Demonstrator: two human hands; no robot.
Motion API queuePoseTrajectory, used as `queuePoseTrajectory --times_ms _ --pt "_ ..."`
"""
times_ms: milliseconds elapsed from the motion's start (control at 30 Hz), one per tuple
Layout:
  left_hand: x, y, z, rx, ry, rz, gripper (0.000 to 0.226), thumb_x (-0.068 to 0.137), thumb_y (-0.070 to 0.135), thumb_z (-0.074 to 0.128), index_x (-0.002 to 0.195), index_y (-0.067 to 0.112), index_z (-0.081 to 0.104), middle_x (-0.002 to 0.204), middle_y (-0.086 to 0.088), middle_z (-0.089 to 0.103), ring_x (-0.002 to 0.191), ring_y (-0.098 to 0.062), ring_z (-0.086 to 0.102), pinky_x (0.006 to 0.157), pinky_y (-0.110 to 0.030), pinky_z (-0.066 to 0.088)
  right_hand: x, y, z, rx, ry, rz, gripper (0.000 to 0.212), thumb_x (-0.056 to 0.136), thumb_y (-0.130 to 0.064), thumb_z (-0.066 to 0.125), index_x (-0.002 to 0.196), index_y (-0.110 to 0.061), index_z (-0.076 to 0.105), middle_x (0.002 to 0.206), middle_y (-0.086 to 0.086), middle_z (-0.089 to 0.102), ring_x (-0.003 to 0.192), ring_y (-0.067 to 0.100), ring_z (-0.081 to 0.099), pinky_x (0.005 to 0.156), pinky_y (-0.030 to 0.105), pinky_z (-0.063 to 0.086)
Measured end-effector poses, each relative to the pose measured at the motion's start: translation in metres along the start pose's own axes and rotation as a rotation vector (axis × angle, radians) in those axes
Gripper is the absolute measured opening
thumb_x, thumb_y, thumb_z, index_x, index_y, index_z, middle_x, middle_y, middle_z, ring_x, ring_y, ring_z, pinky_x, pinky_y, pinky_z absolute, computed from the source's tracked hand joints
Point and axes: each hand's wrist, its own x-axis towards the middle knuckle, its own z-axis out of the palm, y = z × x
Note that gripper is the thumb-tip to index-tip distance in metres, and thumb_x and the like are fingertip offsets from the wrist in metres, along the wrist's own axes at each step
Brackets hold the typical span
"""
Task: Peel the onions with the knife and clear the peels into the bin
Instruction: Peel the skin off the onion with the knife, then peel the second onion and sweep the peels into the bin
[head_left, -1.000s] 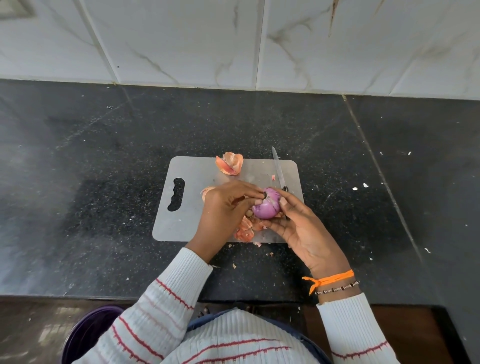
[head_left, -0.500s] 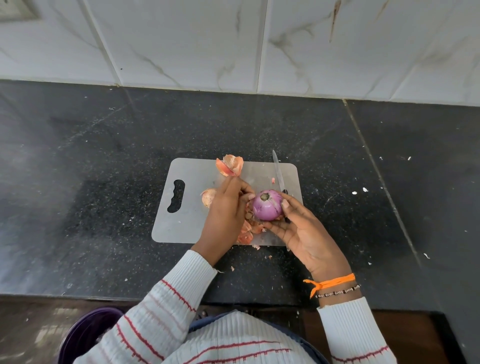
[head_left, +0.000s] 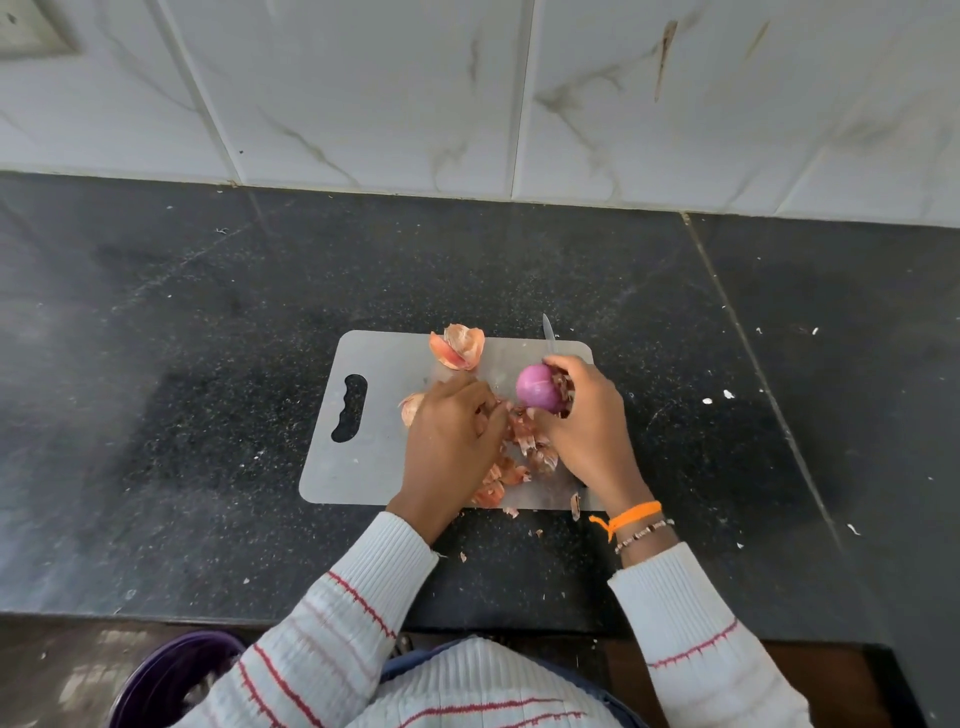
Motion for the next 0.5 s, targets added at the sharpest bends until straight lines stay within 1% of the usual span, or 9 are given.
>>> queuePoseTrajectory --times_ms 67,133,200,267,333,400,467,500 --pt "0.002 -0.001 -0.003 -0.018 0.003 -0.037 0.011 0.079 0.009 0.068 0.075 0.015 0.060 0.079 0.010 0.051 0.073 -0.016 0.050 0.063 -0.025 0.036 0.010 -0.001 0.005 -0.074 0.026 -0.046 0.048 0.072 -0.002 0.071 0.115 -0.015 0.055 0.112 0.003 0.058 0.102 0.021 0.047 0.084 0.029 0.041" --pt "0.004 -0.003 -0.007 -0.010 0.020 -0.056 0.016 0.079 0.002 0.064 0.087 0.016 0.064 0.085 0.013 0.050 0.079 -0.017 0.049 0.068 -0.025 0.036 0.020 -0.003 0.008 -0.113 0.040 -0.069 0.045 0.072 0.000 0.071 0.111 -0.014 0.053 0.109 0.002 0.058 0.101 0.019 0.042 0.080 0.027 0.038" --pt "0.004 -0.007 -0.010 0.009 0.035 -0.072 0.021 0.079 -0.001 0.060 0.088 0.017 0.066 0.086 0.013 0.050 0.080 -0.017 0.046 0.069 -0.023 0.033 0.028 -0.002 0.011 -0.144 0.029 -0.086 0.044 0.071 -0.003 0.075 0.107 -0.015 0.052 0.106 0.001 0.059 0.102 0.019 0.042 0.079 0.029 0.041" --pt "0.003 -0.012 -0.012 0.035 0.034 -0.108 0.022 0.079 -0.002 0.060 0.087 0.017 0.067 0.088 0.009 0.055 0.084 -0.017 0.045 0.071 -0.022 0.031 0.031 0.000 0.015 -0.154 0.009 -0.087 0.043 0.071 -0.008 0.078 0.104 -0.016 0.052 0.106 0.000 0.059 0.100 0.014 0.041 0.078 0.026 0.040" --pt "0.001 -0.017 -0.013 0.065 0.035 -0.142 0.025 0.077 -0.003 0.060 0.090 0.016 0.068 0.096 0.003 0.059 0.088 -0.018 0.044 0.075 -0.018 0.027 0.032 0.001 0.015 -0.145 -0.005 -0.085 0.040 0.071 -0.009 0.078 0.102 -0.017 0.053 0.105 0.000 0.059 0.099 0.012 0.041 0.077 0.022 0.038" --pt "-0.001 -0.021 -0.014 0.098 0.028 -0.151 0.030 0.075 -0.006 0.059 0.098 0.013 0.066 0.104 -0.002 0.059 0.093 -0.021 0.045 0.080 -0.015 0.022 0.031 -0.001 0.013 -0.110 -0.003 -0.079 0.031 0.075 -0.011 0.075 0.100 -0.015 0.056 0.103 -0.001 0.058 0.098 0.012 0.044 0.076 0.011 0.035" --pt "-0.001 -0.024 -0.013 0.120 0.000 -0.135 0.038 0.073 -0.012 0.056 0.105 0.007 0.064 0.110 -0.009 0.058 0.102 -0.028 0.049 0.087 -0.020 0.021 0.027 -0.004 0.011 -0.072 0.033 -0.098 0.016 0.082 -0.009 0.067 0.096 -0.013 0.061 0.103 0.000 0.057 0.096 0.009 0.047 0.076 0.004 0.034" --pt "-0.002 -0.025 -0.013 0.124 -0.019 -0.136 0.041 0.073 -0.014 0.053 0.109 0.005 0.062 0.114 -0.011 0.057 0.107 -0.030 0.050 0.089 -0.023 0.022 0.023 -0.005 0.010 -0.053 0.054 -0.110 0.009 0.085 -0.006 0.062 0.092 -0.011 0.063 0.103 0.001 0.057 0.095 0.009 0.049 0.077 0.004 0.035"
